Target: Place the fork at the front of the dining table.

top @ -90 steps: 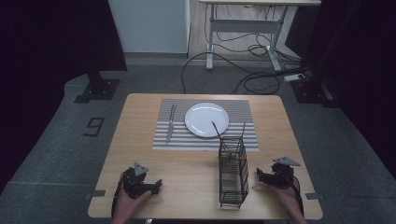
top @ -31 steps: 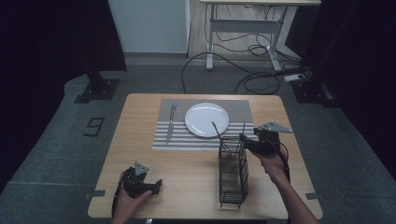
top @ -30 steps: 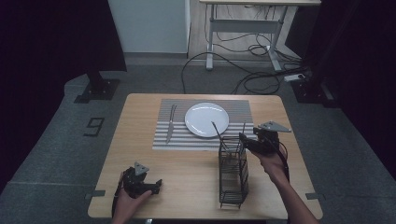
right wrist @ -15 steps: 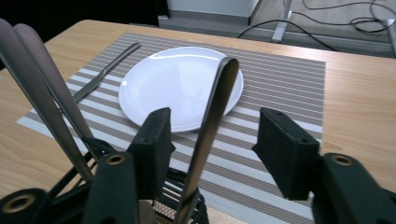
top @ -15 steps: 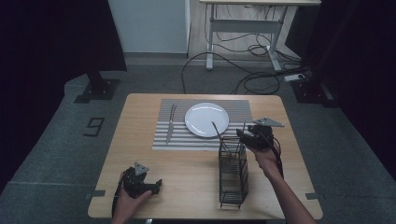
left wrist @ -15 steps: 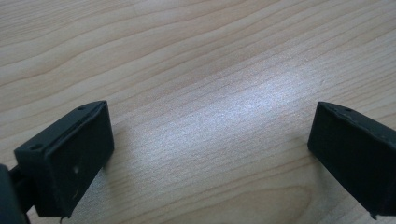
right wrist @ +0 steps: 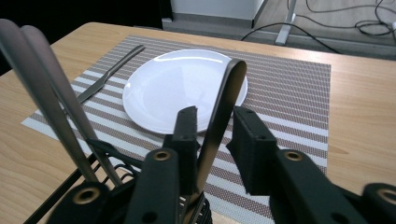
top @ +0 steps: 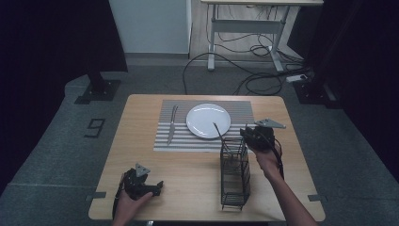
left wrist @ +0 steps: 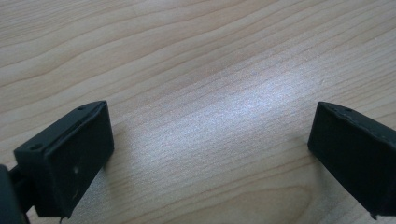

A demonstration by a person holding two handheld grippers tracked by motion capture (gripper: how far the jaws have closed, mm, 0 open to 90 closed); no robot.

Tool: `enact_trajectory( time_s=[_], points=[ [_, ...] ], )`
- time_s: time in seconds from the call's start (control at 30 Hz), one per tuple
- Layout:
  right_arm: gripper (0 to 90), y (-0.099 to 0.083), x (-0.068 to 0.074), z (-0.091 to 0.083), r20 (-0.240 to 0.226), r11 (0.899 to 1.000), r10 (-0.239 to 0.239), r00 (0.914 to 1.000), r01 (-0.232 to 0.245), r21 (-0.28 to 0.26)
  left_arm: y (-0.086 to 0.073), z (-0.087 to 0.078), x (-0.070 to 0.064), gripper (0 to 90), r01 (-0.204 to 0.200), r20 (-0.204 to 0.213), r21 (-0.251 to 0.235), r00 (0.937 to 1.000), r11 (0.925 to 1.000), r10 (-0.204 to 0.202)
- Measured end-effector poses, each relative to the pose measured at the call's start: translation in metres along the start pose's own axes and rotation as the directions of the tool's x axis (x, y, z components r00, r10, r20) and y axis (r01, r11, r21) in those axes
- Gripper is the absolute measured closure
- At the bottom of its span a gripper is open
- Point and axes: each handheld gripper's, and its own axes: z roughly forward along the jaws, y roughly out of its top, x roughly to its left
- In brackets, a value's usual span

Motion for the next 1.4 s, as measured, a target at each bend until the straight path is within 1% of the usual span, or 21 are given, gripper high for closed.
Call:
enact_trajectory(
  time_s=[0.13, 0.2, 0.23, 0.37, 0.53, 0.57, 0.63, 0.67, 0.73, 0.77, 0.83, 1.13, 1.2, 1.4],
  points=[
    [75.0, 0.000, 0.002, -0.004, -0.001, 1.000, -0.018, 0.9998, 0.018, -0.013, 0.000, 0.000, 0.000, 0.1, 0.000, 0.000, 0.000, 1.0000, 1.0000, 0.000],
    [75.2, -0.001, 0.002, -0.005, -0.002, 1.000, -0.018, 0.9998, 0.018, -0.016, 0.000, 0.000, 0.000, 0.1, -0.001, 0.000, 0.000, 1.0000, 1.0000, 0.001],
    [75.6, -0.001, 0.002, -0.007, -0.009, 1.000, -0.013, 0.9999, 0.013, -0.019, 0.000, 0.000, 0.000, 0.1, 0.000, 0.000, 0.000, 1.0000, 1.0000, 0.000],
    [76.3, -0.001, 0.005, -0.011, -0.010, 0.999, -0.021, 0.9997, 0.021, -0.033, 0.000, 0.000, 0.000, 0.1, -0.001, 0.000, 0.001, 1.0000, 1.0000, 0.001],
    [76.7, -0.003, 0.006, -0.017, -0.016, 0.999, -0.021, 0.9997, 0.020, -0.049, 0.000, 0.000, 0.000, 0.1, 0.000, 0.000, 0.000, 1.0000, 1.0000, 0.000],
    [76.8, -0.004, 0.007, -0.020, -0.020, 0.998, -0.022, 0.9995, 0.021, -0.057, 0.000, 0.000, 0.000, 0.1, 0.000, 0.000, 0.000, 1.0000, 1.0000, 0.000],
    [76.8, -0.004, 0.007, -0.022, -0.022, 0.998, -0.024, 0.9995, 0.022, -0.059, 0.000, 0.000, 0.000, 0.1, 0.000, 0.000, 0.000, 1.0000, 1.0000, 0.000],
    [76.9, -0.005, 0.008, -0.026, -0.028, 0.998, -0.024, 0.9993, 0.023, -0.063, 0.000, 0.000, 0.000, 0.1, 0.000, 0.000, 0.000, 1.0000, 1.0000, 0.000],
    [76.9, -0.006, 0.008, -0.027, -0.031, 0.998, -0.024, 0.9992, 0.022, -0.066, 0.000, 0.000, 0.000, 0.1, 0.000, 0.000, 0.000, 1.0000, 1.0000, 0.000],
    [77.0, -0.008, 0.008, -0.031, -0.039, 0.997, -0.025, 0.9989, 0.022, -0.071, 0.000, 0.000, 0.000, 0.1, 0.000, 0.000, -0.001, 1.0000, 1.0000, 0.000],
    [76.9, -0.010, 0.008, -0.032, -0.041, 0.997, -0.028, 0.9988, 0.025, -0.073, 0.000, 0.000, 0.000, 0.1, 0.000, 0.000, -0.002, 1.0000, 1.0000, 0.000],
    [76.8, -0.011, 0.005, -0.023, -0.033, 0.999, -0.025, 0.9992, 0.024, -0.030, 0.000, 0.000, 0.000, 0.1, 0.000, 0.000, 0.000, 1.0000, 1.0000, 0.000],
    [76.8, -0.012, 0.005, -0.022, -0.032, 0.999, -0.030, 0.9990, 0.029, -0.024, 0.000, 0.000, 0.000, 0.1, 0.000, 0.000, 0.000, 1.0000, 1.0000, 0.000],
    [77.0, -0.016, 0.009, -0.020, -0.048, 0.999, -0.046, 0.9978, 0.045, -0.005, 0.000, 0.000, 0.000, 0.1, 0.000, 0.000, 0.000, 1.0000, 1.0000, 0.000]
  ],
)
